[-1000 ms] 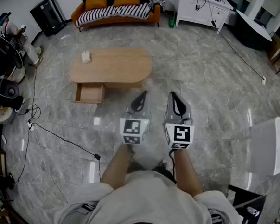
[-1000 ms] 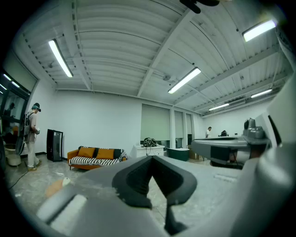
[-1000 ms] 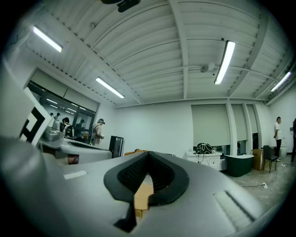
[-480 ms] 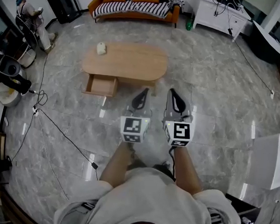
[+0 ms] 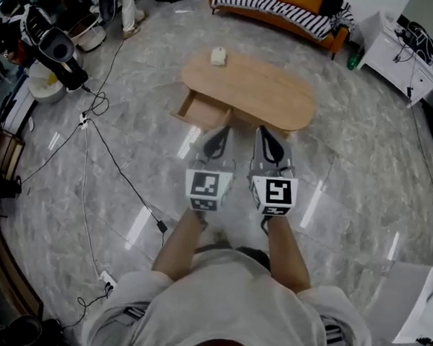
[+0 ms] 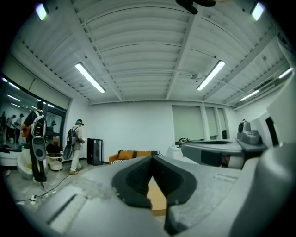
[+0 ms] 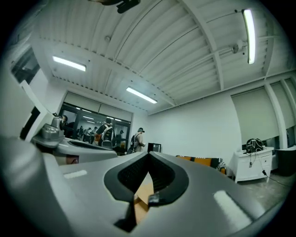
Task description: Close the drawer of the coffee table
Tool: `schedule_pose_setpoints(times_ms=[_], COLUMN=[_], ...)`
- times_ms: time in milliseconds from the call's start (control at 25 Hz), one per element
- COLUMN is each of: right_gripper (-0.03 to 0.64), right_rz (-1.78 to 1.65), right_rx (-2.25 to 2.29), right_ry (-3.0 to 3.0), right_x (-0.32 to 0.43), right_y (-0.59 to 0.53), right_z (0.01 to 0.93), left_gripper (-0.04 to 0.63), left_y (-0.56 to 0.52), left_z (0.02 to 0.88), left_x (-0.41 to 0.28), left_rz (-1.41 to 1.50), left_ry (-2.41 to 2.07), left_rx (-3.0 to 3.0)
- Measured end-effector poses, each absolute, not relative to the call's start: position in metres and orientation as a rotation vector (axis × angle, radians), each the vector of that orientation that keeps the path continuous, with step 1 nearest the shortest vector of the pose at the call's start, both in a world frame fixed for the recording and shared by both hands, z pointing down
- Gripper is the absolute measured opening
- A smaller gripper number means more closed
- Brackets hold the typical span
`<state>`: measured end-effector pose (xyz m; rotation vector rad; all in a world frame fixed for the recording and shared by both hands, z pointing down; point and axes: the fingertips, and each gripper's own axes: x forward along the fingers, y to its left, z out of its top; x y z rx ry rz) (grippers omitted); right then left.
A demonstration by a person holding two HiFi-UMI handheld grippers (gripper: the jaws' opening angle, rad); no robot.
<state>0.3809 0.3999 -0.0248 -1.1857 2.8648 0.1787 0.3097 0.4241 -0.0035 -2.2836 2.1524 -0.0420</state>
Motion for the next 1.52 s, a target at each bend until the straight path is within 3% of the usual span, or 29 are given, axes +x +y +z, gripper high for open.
schedule_pose_setpoints(times_ms=[240, 440, 1080, 1520], right_gripper=[0.006, 0.006, 0.006, 0.006], right_rz=[0.176, 0.2, 0.218, 0.169], right_rx=[-1.027, -0.942, -0.732, -0.788], right_ry=[2.929, 2.994, 3.033, 3.048], right_x=[0.304, 0.278, 0.173, 0.077], right_y=[0.407, 0.394, 0.253, 0.214], right_z=[-0.024, -0.014, -0.026, -0.005], left_gripper=[0.02, 0.02, 0.02, 0.02], left_y=[0.44, 0.431, 0.304, 0.258], left_z=[0.001, 0.008, 0.014, 0.032], left_x=[0.23, 0.205, 0.108, 0.009], left_rz=[-0.027, -0.02, -0.064, -0.068], left_ry=[2.294, 2.366, 2.508, 2.499], left_rx=[-2.164, -2.11, -1.998, -2.04])
